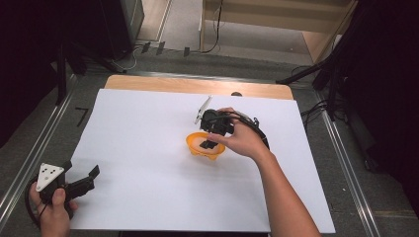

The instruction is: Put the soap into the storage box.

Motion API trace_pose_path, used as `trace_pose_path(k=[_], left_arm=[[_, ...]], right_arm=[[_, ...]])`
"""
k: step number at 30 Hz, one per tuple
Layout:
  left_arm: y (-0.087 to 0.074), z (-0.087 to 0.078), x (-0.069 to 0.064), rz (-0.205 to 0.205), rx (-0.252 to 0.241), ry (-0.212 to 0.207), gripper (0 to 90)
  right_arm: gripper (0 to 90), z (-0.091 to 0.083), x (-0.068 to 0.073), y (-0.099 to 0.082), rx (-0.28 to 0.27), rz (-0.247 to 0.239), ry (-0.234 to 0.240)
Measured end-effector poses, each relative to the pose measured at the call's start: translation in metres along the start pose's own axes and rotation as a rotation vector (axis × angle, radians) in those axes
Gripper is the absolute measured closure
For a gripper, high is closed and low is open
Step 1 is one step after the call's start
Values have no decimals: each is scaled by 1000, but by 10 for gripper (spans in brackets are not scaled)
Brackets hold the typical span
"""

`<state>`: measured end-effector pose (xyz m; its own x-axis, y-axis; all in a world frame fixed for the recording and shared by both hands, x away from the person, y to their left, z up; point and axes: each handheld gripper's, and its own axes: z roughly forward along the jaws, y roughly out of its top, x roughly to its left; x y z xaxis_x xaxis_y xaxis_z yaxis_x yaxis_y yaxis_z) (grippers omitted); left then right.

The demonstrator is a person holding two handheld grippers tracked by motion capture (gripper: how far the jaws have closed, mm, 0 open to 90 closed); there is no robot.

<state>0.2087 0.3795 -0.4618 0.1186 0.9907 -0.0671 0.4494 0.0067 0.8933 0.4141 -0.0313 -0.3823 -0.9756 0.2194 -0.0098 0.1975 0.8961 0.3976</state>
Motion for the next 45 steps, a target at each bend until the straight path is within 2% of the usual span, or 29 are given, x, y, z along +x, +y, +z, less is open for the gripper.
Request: trace_pose_path(k=[4,6,8,10,13,14,17,20,21,22,24,25,29,32,45], left_arm=[[0,0,0,0,0,0,81],[0,0,0,2,1,1,81],[0,0,0,2,1,2,81],[0,0,0,2,1,3,81],[0,0,0,3,1,4,81],[0,0,0,3,3,5,81],[0,0,0,3,1,4,81],[0,0,0,5,3,6,81],[0,0,0,5,3,6,81],[0,0,-1,6,4,6,81],[0,0,-1,6,5,5,81],[0,0,-1,6,5,5,81],[0,0,-1,8,6,6,81],[0,0,-1,8,6,7,81],[0,0,-1,6,3,6,81]], right_arm=[[295,-3,2,-4,8,-6,-17],[269,-6,3,-8,-5,-6,-22],[212,-10,4,-15,-23,21,-26],[198,-12,4,-19,-31,29,-32],[159,-19,4,-29,-55,66,-41],[144,-22,3,-36,-82,85,-35],[138,-26,3,-44,-110,107,-39],[142,-33,1,-64,-163,173,-33],[142,-33,1,-64,-163,173,-33],[140,-35,1,-73,-176,210,-22],[138,-35,1,-77,-182,215,-22],[138,-35,4,-84,-175,219,-48],[136,-35,6,-100,-204,270,-84],[139,-35,8,-112,-239,313,-75],[131,-32,22,-149,-269,371,-140]])
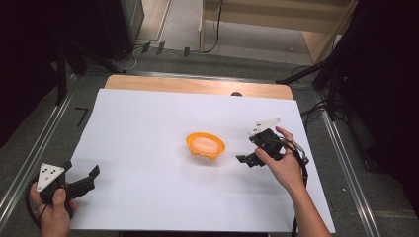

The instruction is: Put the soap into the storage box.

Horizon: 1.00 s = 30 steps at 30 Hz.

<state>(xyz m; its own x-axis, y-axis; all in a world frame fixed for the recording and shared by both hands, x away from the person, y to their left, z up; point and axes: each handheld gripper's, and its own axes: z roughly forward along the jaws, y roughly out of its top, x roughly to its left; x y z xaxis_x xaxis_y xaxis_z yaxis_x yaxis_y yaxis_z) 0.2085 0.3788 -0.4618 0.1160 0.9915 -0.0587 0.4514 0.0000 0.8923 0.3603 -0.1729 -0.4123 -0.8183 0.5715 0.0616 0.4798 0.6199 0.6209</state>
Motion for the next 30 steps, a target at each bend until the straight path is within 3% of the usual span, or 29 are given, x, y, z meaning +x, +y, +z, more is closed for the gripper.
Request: trace_pose_path(k=[16,24,26,30], left_arm=[[0,0,-1,6,0,2,81],[0,0,0,4,-1,2,81],[0,0,0,4,-2,5,81],[0,0,0,6,0,6,81]], right_arm=[[132,-22,-10,-56,-115,112,-4],[136,-31,-13,-87,-170,133,10],[142,-36,-14,-100,-208,144,0],[143,-40,-15,-114,-216,164,-27]])
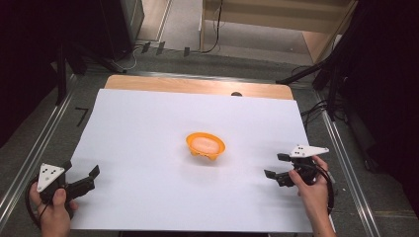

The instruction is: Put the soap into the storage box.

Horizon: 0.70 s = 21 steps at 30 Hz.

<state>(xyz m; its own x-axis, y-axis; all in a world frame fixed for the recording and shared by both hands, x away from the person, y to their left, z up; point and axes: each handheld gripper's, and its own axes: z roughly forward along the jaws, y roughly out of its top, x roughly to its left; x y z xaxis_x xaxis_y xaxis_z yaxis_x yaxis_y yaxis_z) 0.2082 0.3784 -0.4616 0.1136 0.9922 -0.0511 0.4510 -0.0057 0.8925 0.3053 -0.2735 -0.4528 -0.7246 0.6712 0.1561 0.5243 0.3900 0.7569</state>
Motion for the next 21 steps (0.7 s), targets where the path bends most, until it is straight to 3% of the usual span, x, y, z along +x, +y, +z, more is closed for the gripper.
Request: trace_pose_path(k=[4,8,14,21], left_arm=[[0,0,0,-2,-2,-4,81],[0,0,0,-2,0,-6,81],[0,1,0,-2,3,-4,81],[0,0,0,-2,0,-3,81]], right_arm=[[137,-8,-5,-18,-4,31,-31],[136,-22,-8,-39,-58,67,-40],[134,-40,-11,-61,-85,103,-73],[134,-59,-14,-83,-110,124,-119]])
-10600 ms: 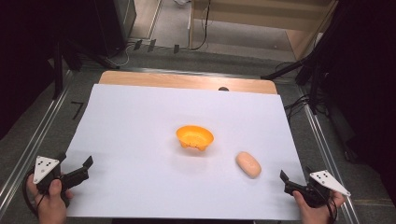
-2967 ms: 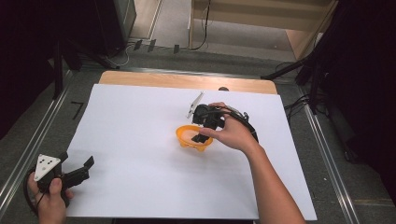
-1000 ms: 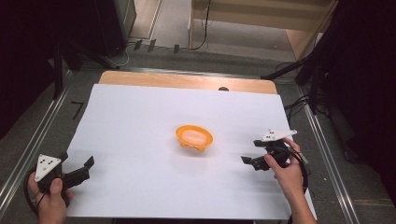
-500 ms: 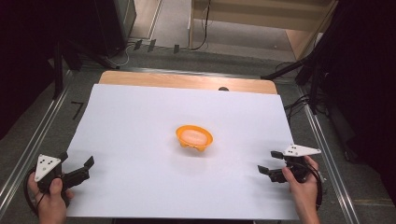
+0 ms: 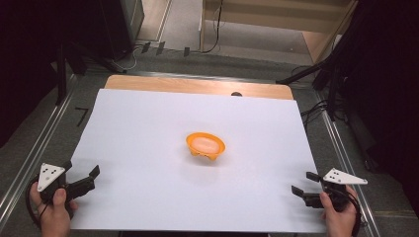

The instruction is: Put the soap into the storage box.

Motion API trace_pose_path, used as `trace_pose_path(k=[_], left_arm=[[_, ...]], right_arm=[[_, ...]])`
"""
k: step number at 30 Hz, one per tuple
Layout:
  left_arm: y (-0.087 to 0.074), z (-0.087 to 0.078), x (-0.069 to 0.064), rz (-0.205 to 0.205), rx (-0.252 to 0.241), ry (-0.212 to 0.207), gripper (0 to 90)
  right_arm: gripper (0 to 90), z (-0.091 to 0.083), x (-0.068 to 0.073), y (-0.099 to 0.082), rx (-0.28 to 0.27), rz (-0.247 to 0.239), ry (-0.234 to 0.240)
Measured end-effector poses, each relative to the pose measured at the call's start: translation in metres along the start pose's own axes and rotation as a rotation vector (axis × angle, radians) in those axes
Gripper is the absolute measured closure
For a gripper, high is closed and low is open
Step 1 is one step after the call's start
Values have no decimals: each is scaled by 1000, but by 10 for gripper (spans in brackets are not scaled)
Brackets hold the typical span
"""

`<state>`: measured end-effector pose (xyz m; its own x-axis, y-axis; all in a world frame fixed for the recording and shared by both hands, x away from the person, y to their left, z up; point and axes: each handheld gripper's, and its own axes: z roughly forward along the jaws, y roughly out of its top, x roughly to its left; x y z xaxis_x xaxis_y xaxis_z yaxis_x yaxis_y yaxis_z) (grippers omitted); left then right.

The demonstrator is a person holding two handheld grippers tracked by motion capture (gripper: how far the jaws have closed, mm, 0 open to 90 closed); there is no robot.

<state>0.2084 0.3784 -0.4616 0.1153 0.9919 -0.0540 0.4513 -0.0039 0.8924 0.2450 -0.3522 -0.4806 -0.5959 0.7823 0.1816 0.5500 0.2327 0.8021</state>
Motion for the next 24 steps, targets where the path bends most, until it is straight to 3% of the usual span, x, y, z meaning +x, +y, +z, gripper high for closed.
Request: trace_pose_path(k=[5,10,13,24], left_arm=[[0,0,0,0,3,-4,81],[0,0,1,-2,4,-6,81],[0,0,0,-2,1,-5,81],[0,0,0,0,1,-1,81]], right_arm=[[134,-9,-2,-12,-22,23,-24],[133,-22,2,-28,-60,12,-92],[133,-27,5,-32,-86,12,-87],[132,-27,5,-34,-92,24,-80]])
